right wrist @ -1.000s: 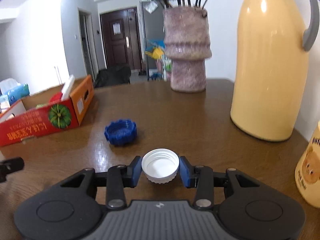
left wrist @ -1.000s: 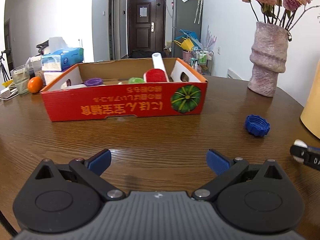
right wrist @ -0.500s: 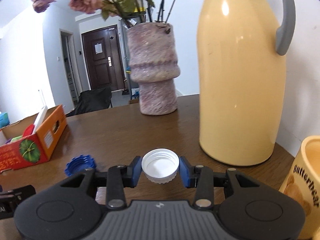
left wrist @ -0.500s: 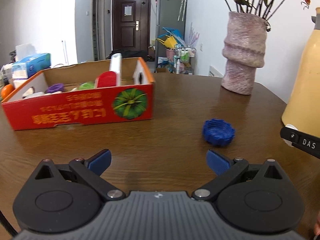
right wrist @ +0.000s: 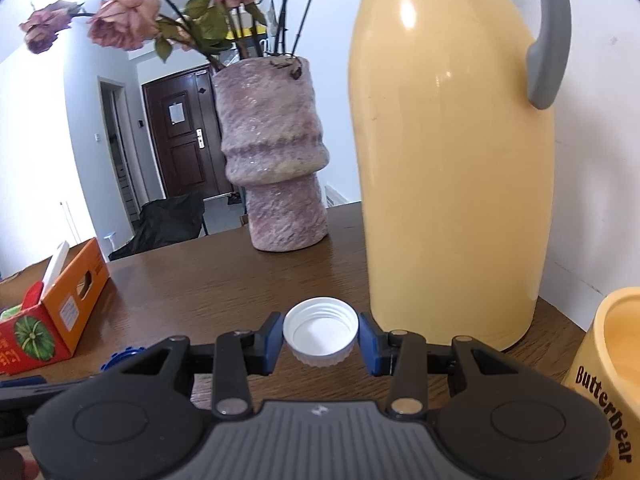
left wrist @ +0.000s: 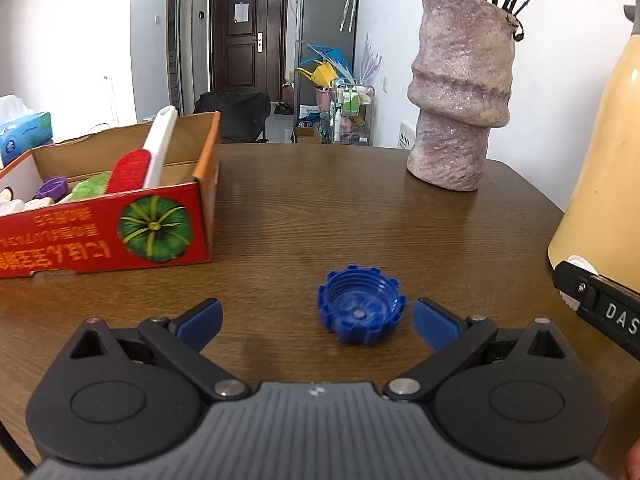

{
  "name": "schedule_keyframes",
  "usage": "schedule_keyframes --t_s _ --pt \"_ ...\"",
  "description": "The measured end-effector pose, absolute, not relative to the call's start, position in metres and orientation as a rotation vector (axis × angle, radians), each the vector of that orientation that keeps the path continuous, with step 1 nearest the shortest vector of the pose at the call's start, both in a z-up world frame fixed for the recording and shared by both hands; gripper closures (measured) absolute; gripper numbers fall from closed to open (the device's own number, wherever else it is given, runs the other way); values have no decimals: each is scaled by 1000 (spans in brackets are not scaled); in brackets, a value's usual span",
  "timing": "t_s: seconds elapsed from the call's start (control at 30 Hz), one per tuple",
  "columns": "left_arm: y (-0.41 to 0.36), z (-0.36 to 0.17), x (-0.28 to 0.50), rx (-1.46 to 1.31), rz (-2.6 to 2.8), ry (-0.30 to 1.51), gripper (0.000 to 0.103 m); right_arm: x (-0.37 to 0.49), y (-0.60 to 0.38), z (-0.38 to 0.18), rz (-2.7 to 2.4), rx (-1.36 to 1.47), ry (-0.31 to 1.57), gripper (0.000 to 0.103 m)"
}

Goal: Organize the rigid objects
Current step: 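Lower the left gripper onto the blue screw cap and close it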

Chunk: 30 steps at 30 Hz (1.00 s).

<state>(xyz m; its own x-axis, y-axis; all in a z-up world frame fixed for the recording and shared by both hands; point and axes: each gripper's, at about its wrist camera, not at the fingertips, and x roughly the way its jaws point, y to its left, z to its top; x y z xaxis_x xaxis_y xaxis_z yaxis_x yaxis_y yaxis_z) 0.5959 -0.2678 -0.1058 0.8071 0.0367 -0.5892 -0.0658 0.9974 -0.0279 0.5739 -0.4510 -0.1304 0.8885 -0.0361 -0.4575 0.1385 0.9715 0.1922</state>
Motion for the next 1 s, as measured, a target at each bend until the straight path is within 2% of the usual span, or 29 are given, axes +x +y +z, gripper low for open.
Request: schedule_keyframes --t_s 0.5,0.6,0.67,0.7,0.73,1.0 --pt "-276 -119 629 -96 56 712 0 584 -453 -134 -93 213 482 64" --pt "-276 -118 629 -86 60 709 13 584 -452 -135 -90 211 487 64" --pt "-278 -117 629 -67 62 702 31 584 -452 -135 -88 211 486 64" --pt "-278 -117 628 -57 61 699 36 584 -452 -135 -87 210 486 64" --pt "-279 -116 628 -51 56 696 47 584 -452 -134 -87 209 486 64" --pt "-274 -113 622 -60 37 687 47 579 -450 -134 -74 206 484 64"
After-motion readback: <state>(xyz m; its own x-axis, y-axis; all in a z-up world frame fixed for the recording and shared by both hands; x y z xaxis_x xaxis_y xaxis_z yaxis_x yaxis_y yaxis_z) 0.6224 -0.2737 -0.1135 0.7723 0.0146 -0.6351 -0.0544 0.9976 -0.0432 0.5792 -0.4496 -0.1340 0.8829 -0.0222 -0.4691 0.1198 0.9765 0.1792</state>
